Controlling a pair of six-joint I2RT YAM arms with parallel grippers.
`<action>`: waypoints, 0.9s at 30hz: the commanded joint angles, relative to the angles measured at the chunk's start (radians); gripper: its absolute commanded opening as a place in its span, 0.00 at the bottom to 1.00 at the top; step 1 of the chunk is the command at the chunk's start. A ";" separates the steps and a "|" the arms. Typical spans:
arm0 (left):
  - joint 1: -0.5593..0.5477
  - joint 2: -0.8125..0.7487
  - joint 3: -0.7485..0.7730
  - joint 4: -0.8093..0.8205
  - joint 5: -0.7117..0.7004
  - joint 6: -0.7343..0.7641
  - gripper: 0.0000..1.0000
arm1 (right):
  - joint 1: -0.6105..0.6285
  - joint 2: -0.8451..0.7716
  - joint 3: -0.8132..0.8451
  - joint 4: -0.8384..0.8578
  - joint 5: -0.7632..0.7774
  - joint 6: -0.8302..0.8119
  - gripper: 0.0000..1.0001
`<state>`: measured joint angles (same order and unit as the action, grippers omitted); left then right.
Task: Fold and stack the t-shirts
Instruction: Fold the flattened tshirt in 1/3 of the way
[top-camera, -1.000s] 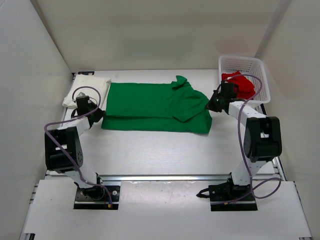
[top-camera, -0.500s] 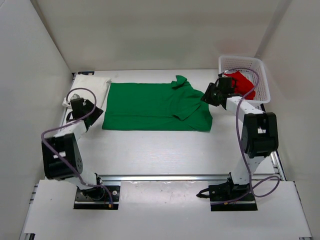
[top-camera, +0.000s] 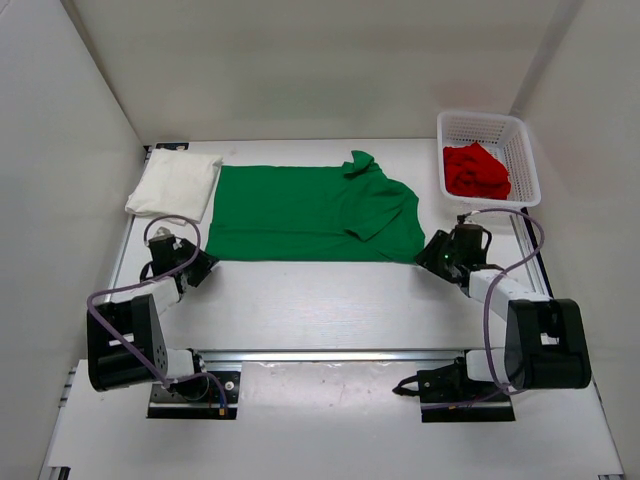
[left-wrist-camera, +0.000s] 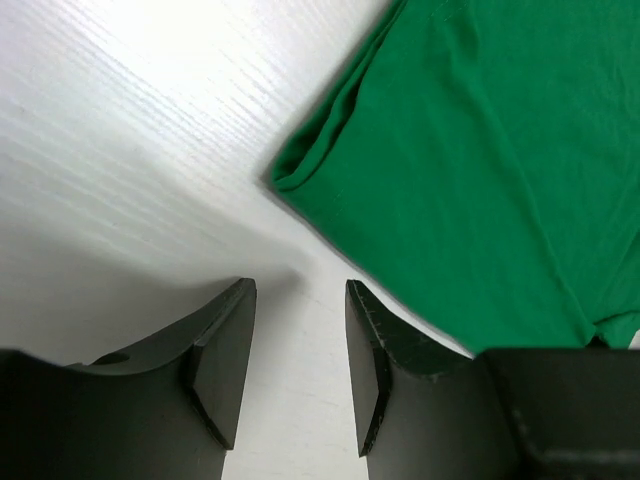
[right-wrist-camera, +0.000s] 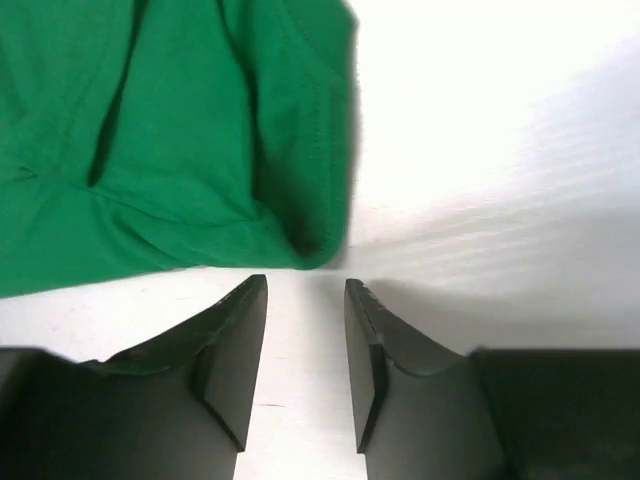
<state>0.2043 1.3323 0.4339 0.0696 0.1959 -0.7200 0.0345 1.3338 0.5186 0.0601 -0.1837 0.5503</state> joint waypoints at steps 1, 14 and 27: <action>-0.002 0.011 0.014 0.048 0.019 -0.013 0.51 | -0.033 -0.047 -0.017 0.109 -0.036 -0.024 0.36; -0.014 0.104 0.040 0.093 -0.001 -0.050 0.30 | 0.001 0.073 0.073 0.099 -0.048 -0.069 0.25; 0.000 0.157 0.078 0.114 0.002 -0.062 0.07 | -0.028 0.151 0.182 0.076 0.009 -0.108 0.00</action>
<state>0.1936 1.4845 0.4931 0.1688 0.1997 -0.7792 0.0166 1.4715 0.6525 0.1043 -0.2146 0.4679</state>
